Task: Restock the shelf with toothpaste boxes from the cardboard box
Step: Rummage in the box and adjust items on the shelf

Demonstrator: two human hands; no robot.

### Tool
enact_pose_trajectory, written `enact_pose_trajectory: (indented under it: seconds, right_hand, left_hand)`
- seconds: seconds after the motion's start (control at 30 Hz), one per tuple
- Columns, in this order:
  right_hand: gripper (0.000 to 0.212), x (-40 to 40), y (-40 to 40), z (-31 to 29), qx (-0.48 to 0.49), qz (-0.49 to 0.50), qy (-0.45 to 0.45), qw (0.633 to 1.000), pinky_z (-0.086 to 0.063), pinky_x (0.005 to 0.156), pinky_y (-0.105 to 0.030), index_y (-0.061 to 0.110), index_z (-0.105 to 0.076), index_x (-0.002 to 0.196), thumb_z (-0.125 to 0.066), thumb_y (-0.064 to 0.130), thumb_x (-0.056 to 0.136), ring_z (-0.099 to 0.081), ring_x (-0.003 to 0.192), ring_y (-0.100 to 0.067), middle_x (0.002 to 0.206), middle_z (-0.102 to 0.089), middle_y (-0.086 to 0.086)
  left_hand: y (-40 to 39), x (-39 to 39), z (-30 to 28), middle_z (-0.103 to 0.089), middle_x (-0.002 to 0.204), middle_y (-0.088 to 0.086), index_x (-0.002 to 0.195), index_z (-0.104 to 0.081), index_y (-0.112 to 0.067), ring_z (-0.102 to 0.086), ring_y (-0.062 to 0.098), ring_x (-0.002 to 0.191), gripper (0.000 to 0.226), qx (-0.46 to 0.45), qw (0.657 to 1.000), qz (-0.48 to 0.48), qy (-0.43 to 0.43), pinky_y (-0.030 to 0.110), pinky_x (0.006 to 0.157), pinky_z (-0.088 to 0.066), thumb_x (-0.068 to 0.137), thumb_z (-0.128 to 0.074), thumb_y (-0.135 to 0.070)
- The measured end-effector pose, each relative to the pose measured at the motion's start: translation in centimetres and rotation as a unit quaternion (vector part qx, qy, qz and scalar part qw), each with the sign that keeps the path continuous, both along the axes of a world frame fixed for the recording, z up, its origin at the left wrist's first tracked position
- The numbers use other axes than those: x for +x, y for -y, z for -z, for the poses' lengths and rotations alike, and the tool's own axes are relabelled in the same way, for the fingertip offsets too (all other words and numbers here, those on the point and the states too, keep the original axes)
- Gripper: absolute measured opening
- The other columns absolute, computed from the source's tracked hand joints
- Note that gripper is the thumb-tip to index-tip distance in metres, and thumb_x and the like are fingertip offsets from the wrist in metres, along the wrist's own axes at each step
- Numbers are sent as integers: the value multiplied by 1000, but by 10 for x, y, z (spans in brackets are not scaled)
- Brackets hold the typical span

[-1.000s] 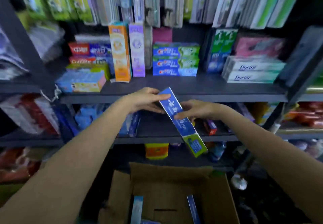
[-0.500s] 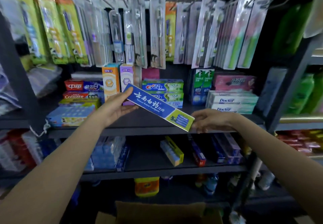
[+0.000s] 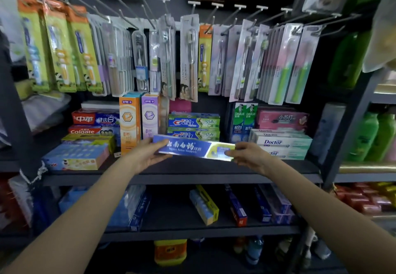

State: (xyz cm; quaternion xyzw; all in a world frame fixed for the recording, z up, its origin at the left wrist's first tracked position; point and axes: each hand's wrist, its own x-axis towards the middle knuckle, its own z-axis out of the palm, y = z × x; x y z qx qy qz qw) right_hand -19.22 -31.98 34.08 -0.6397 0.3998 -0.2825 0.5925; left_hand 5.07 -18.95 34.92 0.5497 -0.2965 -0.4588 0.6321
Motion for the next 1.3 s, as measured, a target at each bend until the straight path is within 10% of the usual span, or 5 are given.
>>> enact_pose_trajectory:
  seconds: [0.43, 0.73, 1.0, 1.3]
  right_hand:
    - [30, 51, 67, 26, -25, 44, 29, 998, -46, 44, -16, 8, -50, 111, -61, -2, 86, -51, 59, -16, 73, -57, -7]
    - [35, 47, 108, 65, -4, 86, -34, 996, -49, 48, -19, -1, -53, 122, -57, -6, 87, -52, 58, -15, 90, -59, -12]
    - [29, 24, 113, 62, -128, 175, -162, 963, -50, 88, -39, 2, -53, 119, -52, 3, 90, -61, 95, -31, 111, -63, -17]
    - [49, 7, 98, 58, -237, 131, -283, 920, -34, 102, -33, -8, -32, 137, -44, -2, 90, -33, 132, -38, 150, -18, -25]
  left_hand:
    - [84, 19, 46, -57, 115, 13, 115, -54, -3, -57, 27, 101, 25, 32, 962, -230, 145, 39, 90, -50, 90, -50, 0]
    - [107, 16, 81, -62, 115, 16, 109, -62, -3, -55, 33, 108, 27, 166, 915, -159, 331, 32, 85, -42, 88, -45, -1]
    - [142, -17, 87, -60, 119, 9, 117, -56, -12, -55, 28, 110, 33, 140, 937, -76, 312, 34, 90, -42, 85, -50, -3]
    - [168, -38, 95, -48, 137, 5, 145, -26, -18, -46, 24, 123, 68, 132, 951, -12, 281, 33, 98, -39, 84, -53, -2]
